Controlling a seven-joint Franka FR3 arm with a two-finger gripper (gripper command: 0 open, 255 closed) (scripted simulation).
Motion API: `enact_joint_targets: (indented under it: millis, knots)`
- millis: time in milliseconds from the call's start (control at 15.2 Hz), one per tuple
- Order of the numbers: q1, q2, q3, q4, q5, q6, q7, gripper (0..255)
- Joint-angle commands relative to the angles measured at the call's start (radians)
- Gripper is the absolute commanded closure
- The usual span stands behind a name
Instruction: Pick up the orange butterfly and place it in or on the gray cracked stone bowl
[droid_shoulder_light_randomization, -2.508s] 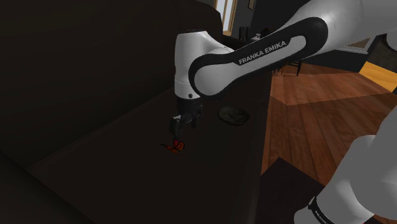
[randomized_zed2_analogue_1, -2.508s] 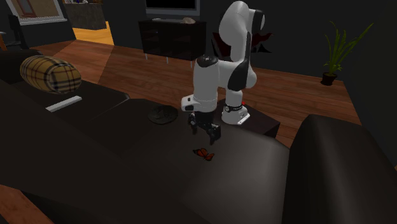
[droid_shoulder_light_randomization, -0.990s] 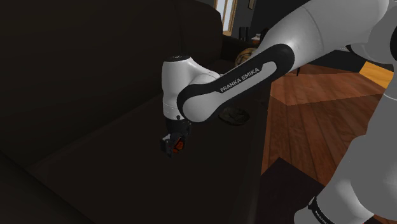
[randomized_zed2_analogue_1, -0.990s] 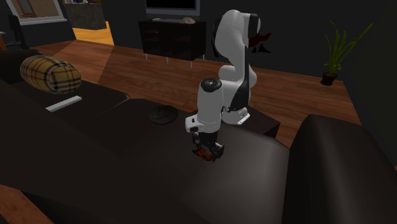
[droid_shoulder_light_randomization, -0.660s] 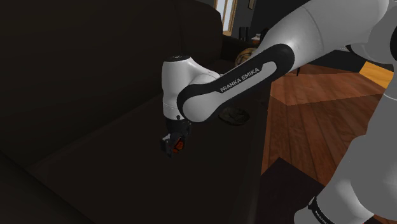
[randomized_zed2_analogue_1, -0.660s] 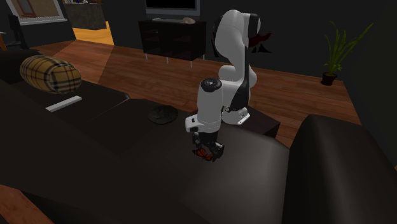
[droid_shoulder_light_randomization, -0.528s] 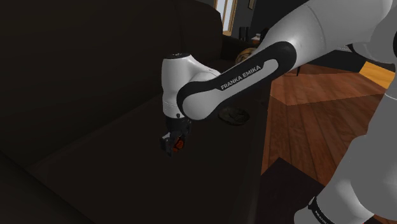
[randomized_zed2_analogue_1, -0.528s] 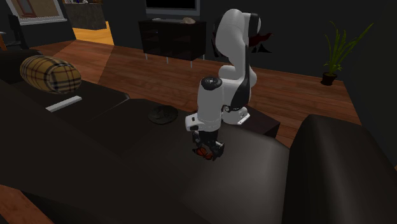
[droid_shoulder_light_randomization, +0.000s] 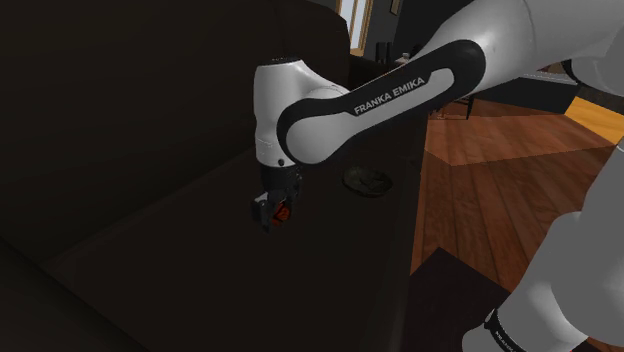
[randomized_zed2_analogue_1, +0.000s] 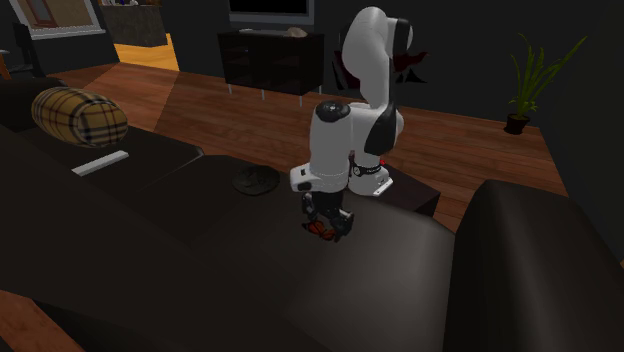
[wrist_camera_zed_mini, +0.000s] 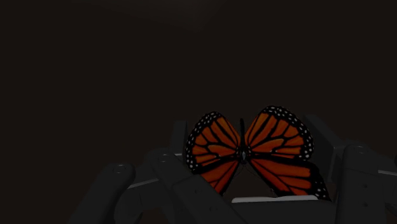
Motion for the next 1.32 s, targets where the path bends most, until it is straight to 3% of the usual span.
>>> enact_joint_targets:
  millis: [0, 792, 1254]
  knots:
    - [0.000, -0.014, 0.001, 0.013, 0.007, -0.026, -0.004, 255]
    - [-0.004, -0.069, 0.001, 0.112, 0.032, -0.176, -0.024, 255]
    - [-0.083, -0.194, -0.085, -0.037, 0.068, -0.143, -0.206, 255]
